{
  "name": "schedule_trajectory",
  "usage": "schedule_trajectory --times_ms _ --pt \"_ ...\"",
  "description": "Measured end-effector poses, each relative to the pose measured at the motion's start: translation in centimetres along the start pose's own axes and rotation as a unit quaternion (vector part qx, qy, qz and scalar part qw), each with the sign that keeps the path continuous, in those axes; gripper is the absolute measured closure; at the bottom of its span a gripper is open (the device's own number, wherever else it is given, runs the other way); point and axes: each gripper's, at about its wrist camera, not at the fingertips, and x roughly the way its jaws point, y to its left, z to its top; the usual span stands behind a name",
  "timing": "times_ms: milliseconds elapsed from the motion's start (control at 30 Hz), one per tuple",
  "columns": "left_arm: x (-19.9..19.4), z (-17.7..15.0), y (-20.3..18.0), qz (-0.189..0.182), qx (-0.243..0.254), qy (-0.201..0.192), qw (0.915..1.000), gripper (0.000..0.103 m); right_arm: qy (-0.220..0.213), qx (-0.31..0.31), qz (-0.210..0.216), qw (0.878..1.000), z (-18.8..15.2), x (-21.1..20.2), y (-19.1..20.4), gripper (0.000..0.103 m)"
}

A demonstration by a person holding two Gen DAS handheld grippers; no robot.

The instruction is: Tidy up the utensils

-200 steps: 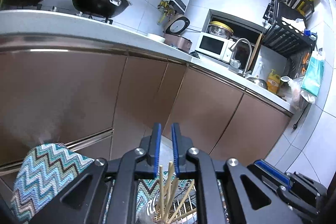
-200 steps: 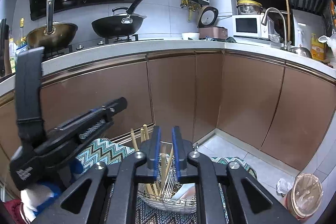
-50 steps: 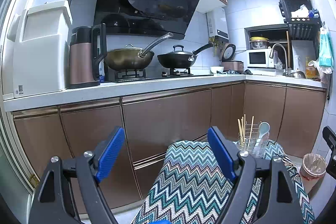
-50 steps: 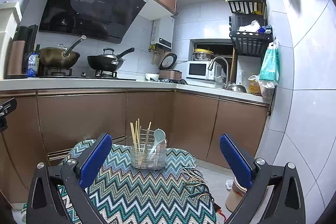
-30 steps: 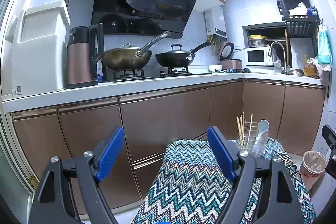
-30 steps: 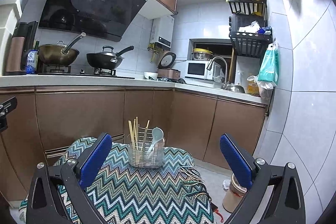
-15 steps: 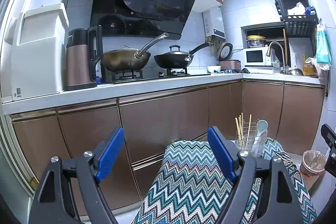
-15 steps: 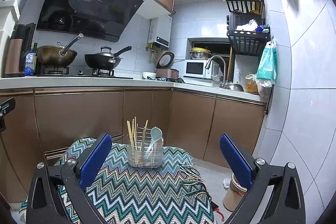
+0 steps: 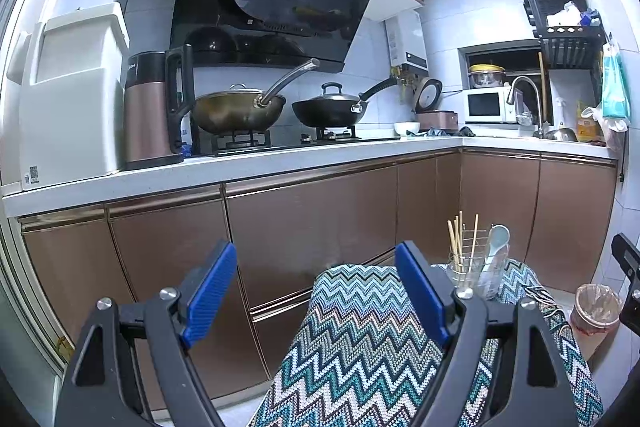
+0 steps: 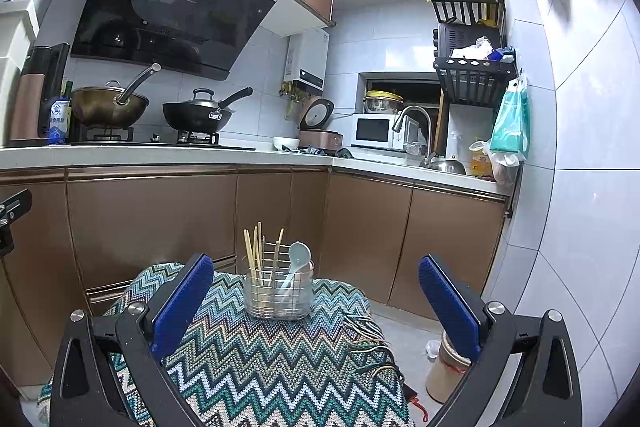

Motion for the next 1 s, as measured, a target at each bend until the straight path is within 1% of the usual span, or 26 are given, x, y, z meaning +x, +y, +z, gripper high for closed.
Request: schedule_trajectory --times_ms 1000 --pt "0.0 0.4 1.1 -0.003 0.001 -0.007 1.0 0.022 0.0 -0.003 0.003 1.0 -0.1 0.1 0.2 0.0"
